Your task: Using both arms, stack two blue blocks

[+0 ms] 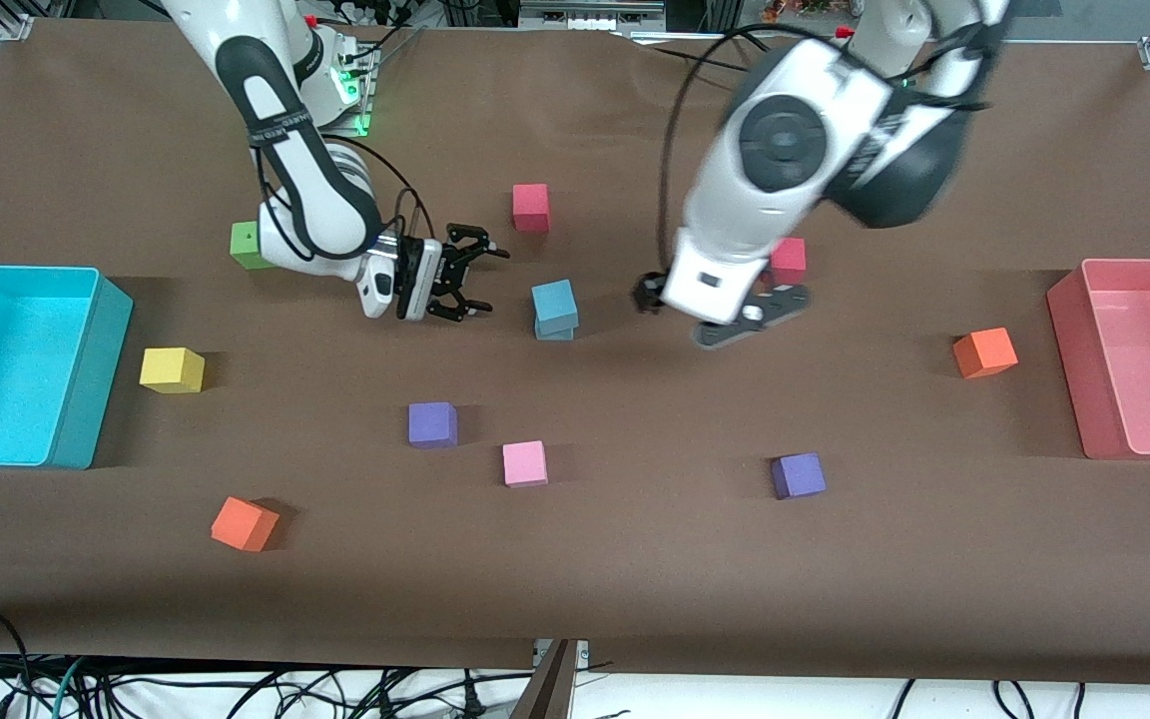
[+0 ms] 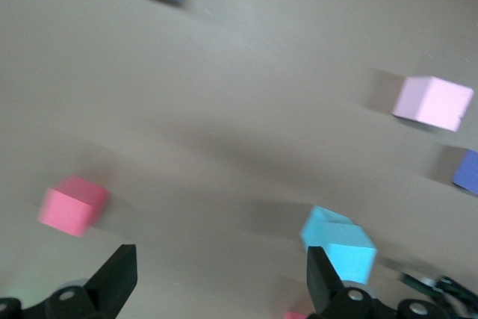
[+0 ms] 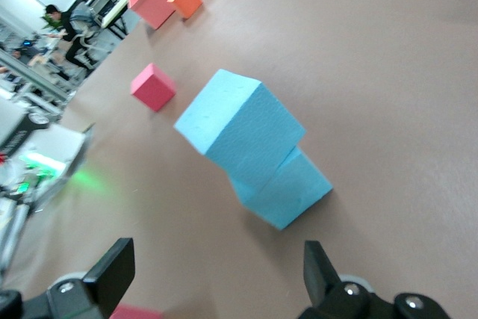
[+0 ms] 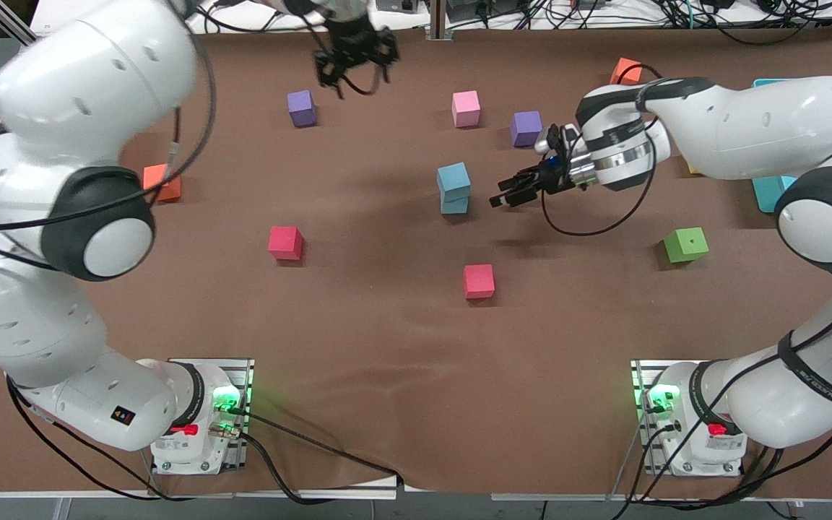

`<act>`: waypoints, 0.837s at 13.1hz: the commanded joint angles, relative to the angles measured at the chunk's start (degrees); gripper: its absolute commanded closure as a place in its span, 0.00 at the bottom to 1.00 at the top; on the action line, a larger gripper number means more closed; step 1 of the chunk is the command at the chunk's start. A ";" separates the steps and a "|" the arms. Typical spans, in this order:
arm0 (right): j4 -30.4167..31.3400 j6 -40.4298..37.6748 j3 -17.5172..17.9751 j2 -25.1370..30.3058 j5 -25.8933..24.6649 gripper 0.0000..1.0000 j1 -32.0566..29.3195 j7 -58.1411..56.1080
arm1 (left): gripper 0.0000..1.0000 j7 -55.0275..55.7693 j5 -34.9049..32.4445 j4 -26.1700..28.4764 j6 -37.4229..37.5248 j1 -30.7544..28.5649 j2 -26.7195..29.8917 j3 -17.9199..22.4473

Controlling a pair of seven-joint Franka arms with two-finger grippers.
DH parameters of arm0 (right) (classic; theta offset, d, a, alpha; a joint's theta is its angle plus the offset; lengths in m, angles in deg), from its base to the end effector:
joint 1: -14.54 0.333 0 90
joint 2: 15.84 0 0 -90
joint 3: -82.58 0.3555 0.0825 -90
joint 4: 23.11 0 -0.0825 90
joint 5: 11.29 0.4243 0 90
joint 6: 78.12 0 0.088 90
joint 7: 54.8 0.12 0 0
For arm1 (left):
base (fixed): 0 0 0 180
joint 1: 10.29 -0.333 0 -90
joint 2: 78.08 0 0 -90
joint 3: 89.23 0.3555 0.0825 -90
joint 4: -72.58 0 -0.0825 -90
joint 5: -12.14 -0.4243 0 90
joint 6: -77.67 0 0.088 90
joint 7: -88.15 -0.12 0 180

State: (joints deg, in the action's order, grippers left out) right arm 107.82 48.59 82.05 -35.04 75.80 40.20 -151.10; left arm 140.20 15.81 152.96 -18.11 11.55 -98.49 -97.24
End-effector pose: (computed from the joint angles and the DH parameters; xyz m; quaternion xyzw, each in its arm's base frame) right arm 0.4764 0.2714 0.1901 -0.7971 -0.3677 -0.1463 0.4561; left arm 0.6199 -0.3466 0.5144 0.9773 0.1998 -0.0685 0.0149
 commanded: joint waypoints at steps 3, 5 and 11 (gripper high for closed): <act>0.65 -11.38 -3.60 7.41 -17.81 0.00 -4.47 17.96 | 0.00 -21.32 0.64 4.79 10.25 -13.81 10.21 -0.69; -1.63 -16.65 -6.23 8.47 -25.79 0.00 -5.35 22.96 | 0.00 -30.12 -0.06 6.80 10.70 -18.04 13.11 0.70; -14.97 -30.54 -8.00 12.33 -55.66 0.00 -9.13 52.64 | 0.00 -44.83 -5.78 13.38 9.74 -19.98 19.87 7.31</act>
State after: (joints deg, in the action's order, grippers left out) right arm 96.52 21.70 74.01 -24.53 27.69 31.65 -108.31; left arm 98.37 11.94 160.94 -7.06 -7.60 -83.16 -89.67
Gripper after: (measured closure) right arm 0.000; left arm 0.000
